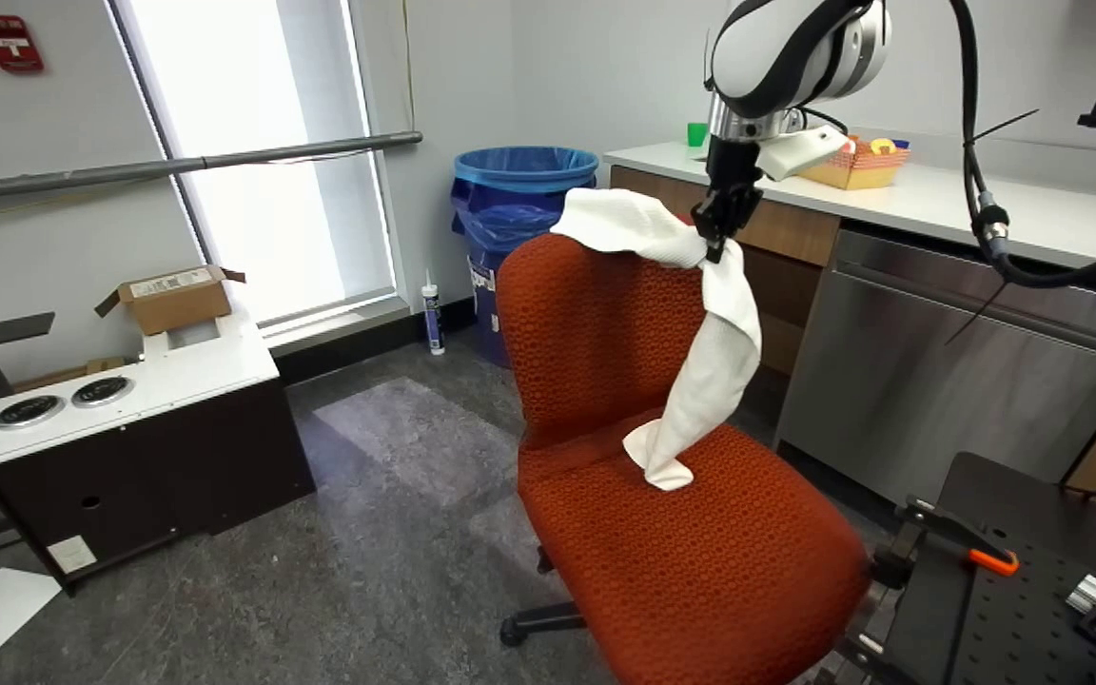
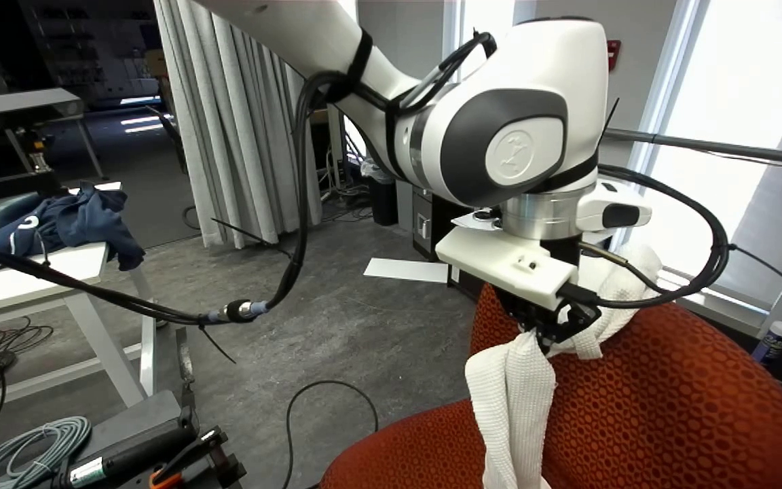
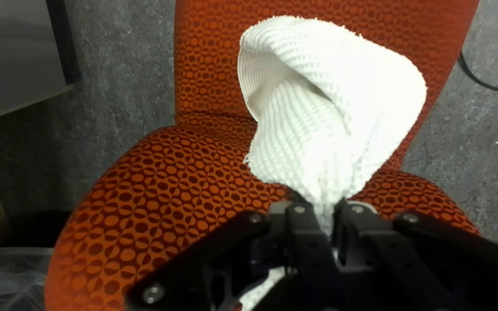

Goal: Put the white towel on the seat of the chair

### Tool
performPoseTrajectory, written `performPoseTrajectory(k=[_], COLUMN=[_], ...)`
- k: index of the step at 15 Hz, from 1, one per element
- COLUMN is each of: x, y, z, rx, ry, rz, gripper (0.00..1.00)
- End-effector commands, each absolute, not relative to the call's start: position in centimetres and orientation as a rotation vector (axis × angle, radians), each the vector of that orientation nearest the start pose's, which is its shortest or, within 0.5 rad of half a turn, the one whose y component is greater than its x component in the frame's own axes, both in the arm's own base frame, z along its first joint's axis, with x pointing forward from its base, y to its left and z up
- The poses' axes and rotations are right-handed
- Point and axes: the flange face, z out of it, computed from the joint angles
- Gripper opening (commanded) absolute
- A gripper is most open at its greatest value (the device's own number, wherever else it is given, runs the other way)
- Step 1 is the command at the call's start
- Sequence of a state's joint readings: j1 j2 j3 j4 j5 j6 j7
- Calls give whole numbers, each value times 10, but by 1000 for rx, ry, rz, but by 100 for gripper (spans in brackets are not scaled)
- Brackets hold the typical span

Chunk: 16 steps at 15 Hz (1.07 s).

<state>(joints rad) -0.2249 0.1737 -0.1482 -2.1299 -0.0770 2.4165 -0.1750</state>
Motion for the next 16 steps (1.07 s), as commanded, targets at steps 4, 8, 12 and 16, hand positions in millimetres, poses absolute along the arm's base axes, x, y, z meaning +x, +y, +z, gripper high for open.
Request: performPoseTrajectory(k=[4, 8, 12, 16], x=[532, 528, 522, 517], y=[-196, -187, -180, -174], z=[245, 180, 128, 98], rx=[-3218, -3244, -3274, -3303], ry=[208, 177, 146, 113], rz=[-41, 20, 76, 103], gripper=[0, 0, 0, 0])
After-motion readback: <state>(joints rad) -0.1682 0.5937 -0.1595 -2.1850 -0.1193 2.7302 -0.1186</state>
